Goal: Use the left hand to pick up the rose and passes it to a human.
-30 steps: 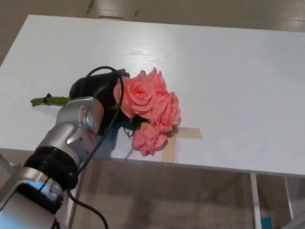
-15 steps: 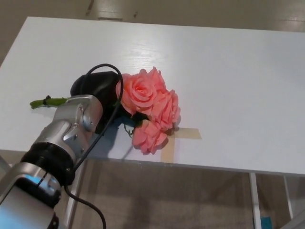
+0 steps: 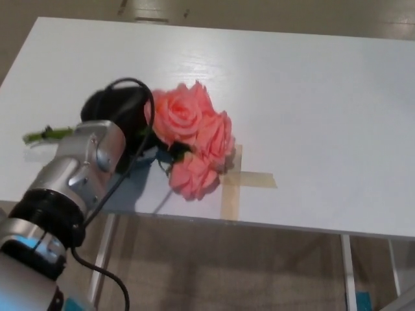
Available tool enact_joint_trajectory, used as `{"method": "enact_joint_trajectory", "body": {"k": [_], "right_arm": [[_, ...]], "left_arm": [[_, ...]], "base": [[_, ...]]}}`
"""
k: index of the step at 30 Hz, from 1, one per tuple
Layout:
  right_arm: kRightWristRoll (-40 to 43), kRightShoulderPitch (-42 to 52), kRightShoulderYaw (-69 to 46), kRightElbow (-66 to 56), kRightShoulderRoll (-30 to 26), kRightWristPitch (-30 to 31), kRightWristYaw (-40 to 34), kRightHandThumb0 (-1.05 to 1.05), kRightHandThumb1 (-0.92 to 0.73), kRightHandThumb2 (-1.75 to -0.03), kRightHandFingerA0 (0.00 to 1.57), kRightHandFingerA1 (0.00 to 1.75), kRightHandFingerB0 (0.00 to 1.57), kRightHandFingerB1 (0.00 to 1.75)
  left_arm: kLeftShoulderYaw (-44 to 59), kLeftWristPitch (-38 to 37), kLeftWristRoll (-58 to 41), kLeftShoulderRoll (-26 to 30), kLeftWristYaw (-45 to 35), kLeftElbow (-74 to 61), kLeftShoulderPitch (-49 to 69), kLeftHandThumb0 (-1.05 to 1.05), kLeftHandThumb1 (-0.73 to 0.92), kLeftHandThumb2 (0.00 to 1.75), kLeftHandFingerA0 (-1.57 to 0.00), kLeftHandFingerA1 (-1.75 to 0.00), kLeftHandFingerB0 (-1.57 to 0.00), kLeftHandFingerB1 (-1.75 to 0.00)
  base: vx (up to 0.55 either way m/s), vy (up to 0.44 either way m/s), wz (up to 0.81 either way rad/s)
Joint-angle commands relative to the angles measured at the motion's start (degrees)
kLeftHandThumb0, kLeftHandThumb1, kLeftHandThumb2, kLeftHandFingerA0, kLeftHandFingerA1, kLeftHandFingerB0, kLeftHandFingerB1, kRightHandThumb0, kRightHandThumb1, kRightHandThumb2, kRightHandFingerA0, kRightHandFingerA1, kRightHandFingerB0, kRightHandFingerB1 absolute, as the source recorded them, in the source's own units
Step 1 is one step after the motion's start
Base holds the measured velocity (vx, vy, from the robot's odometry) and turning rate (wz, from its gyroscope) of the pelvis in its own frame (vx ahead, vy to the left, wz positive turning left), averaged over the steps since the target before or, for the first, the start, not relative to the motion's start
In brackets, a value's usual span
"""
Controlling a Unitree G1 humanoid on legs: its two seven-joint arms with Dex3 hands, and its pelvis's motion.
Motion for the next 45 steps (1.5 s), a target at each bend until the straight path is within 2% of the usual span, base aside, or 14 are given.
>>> {"method": "enact_joint_trajectory", "body": {"k": [1, 5, 6, 9, 10, 11, 12, 16, 22, 24, 28, 33, 34, 45], "right_arm": [[0.0, 0.5, 0.2, 0.0, -0.5, 0.0, 0.4, -0.27, -0.7, -0.61, 0.68, 0.45, 0.54, 0.39], [0.0, 0.9, 0.3, -0.1, -0.5, 0.0, 0.4, -0.27, -0.7, -0.6, 0.68, 0.45, 0.54, 0.39], [0.0, 0.9, 0.3, 0.0, -0.4, 0.0, 0.4, -0.27, -0.7, -0.61, 0.68, 0.45, 0.54, 0.39], [0.1, 0.9, 0.2, -0.1, -0.3, 0.1, 0.5, -0.27, -0.7, -0.6, 0.68, 0.45, 0.54, 0.39], [0.2, 0.9, 0.2, 0.0, -0.3, 0.3, 0.5, -0.27, -0.7, -0.6, 0.69, 0.45, 0.53, 0.39], [0.2, 0.8, 0.2, 0.1, -0.3, 0.4, 0.6, -0.27, -0.71, -0.6, 0.69, 0.45, 0.53, 0.39], [0.1, 0.7, 0.2, 0.1, -0.4, 0.5, 0.6, -0.35, -0.62, -0.77, 0.63, 0.54, 0.49, 0.48], [0.2, 0.5, 0.1, 0.1, -0.4, 0.7, 0.8, -0.35, -0.62, -0.77, 0.63, 0.54, 0.49, 0.48], [0.1, 0.3, 0.3, 0.0, -0.7, 0.4, 0.9, -0.35, -0.61, -0.78, 0.64, 0.54, 0.5, 0.49], [0.1, 0.6, 0.3, -0.1, -0.7, 0.2, 1.1, -0.27, -0.71, -0.6, 0.69, 0.45, 0.53, 0.39], [0.0, 0.6, 0.4, 0.1, -0.7, 0.4, 1.1, -0.27, -0.71, -0.6, 0.69, 0.45, 0.54, 0.39], [0.0, 0.6, 0.4, 0.1, -0.6, 0.5, 1.2, -0.27, -0.71, -0.6, 0.69, 0.45, 0.54, 0.39], [0.0, 0.6, 0.4, 0.1, -0.6, 0.6, 1.2, -0.35, -0.62, -0.77, 0.63, 0.54, 0.5, 0.49], [0.2, 0.4, 0.4, 0.1, -0.5, 0.8, 1.6, -0.35, -0.62, -0.77, 0.63, 0.54, 0.49, 0.48]], "left_arm": [[2.3, -4.4, 0.4, 0.7, 6.9, -2.6, -0.3, -0.15, 0.76, 0.62, -0.73, -1.6, -0.91, -0.72], [4.5, -6.6, -0.7, 0.3, 8.5, -4.8, 0.6, -0.14, 0.77, 0.63, -0.76, -1.6, -0.82, -0.97], [5.6, -7.4, -1.7, 0.1, 8.8, -6.4, 1.5, -0.13, 0.77, 0.63, -0.77, -1.6, -0.74, -1.15], [7.2, -7.9, -2.6, -0.5, 8.5, -7.7, 2.0, -0.12, 0.77, 0.63, -0.77, -1.61, -0.74, -1.15], [9.0, -8.5, -4.6, -1.2, 8.1, -9.6, 2.3, -0.12, 0.78, 0.63, -0.77, -1.61, -0.81, -1.0], [10.2, -8.8, -5.7, -1.7, 7.7, -10.6, 2.6, -0.12, 0.78, 0.63, -0.76, -1.61, -0.79, -1.03], [11.2, -8.9, -6.4, -2.3, 7.3, -11.1, 2.6, -0.13, 0.79, 0.63, -0.75, -1.59, -0.76, -1.09], [15.6, -8.9, -10.2, -4.9, 5.5, -13.5, 2.8, -0.14, 0.8, 0.64, -0.74, -1.58, -0.73, -1.14], [24.8, -2.9, -22.6, -11.6, -1.7, -21.4, 2.7, -0.2, 0.83, 0.64, -0.77, -1.44, -0.67, -1.27], [29.5, 0.6, -31.2, -14.0, -7.1, -23.5, 2.3, -0.15, 0.86, 0.65, -0.88, -1.37, -0.74, -1.17], [35.3, 7.9, -38.4, -16.9, -9.3, -24.7, 1.1, -0.16, 0.81, 0.74, -0.96, -1.37, -0.8, -1.11], [38.7, 14.7, -40.5, -18.6, -8.8, -26.4, -0.1, -0.15, 0.79, 0.77, -1.01, -1.38, -0.81, -1.13], [39.9, 16.0, -41.7, -19.1, -8.8, -26.5, -0.5, -0.15, 0.79, 0.78, -1.03, -1.38, -0.82, -1.13], [45.4, 20.5, -46.1, -21.4, -10.2, -26.0, -1.6, -0.14, 0.78, 0.79, -1.06, -1.43, -0.84, -1.11]], "base": [[0.0, 0.0, 0.0], [0.0, 0.0, 0.0], [0.0, 0.0, 0.0], [0.0, 0.0, 0.0], [0.0, 0.0, 0.0], [0.0, 0.0, 0.0], [0.0, 0.0, 0.0], [0.0, 0.0, 0.0], [0.0, 0.0, 0.0], [0.0, 0.0, 0.0], [0.0, 0.0, 0.0], [0.0, 0.0, 0.0], [0.0, 0.0, 0.0], [0.0, 0.0, 0.0]]}}
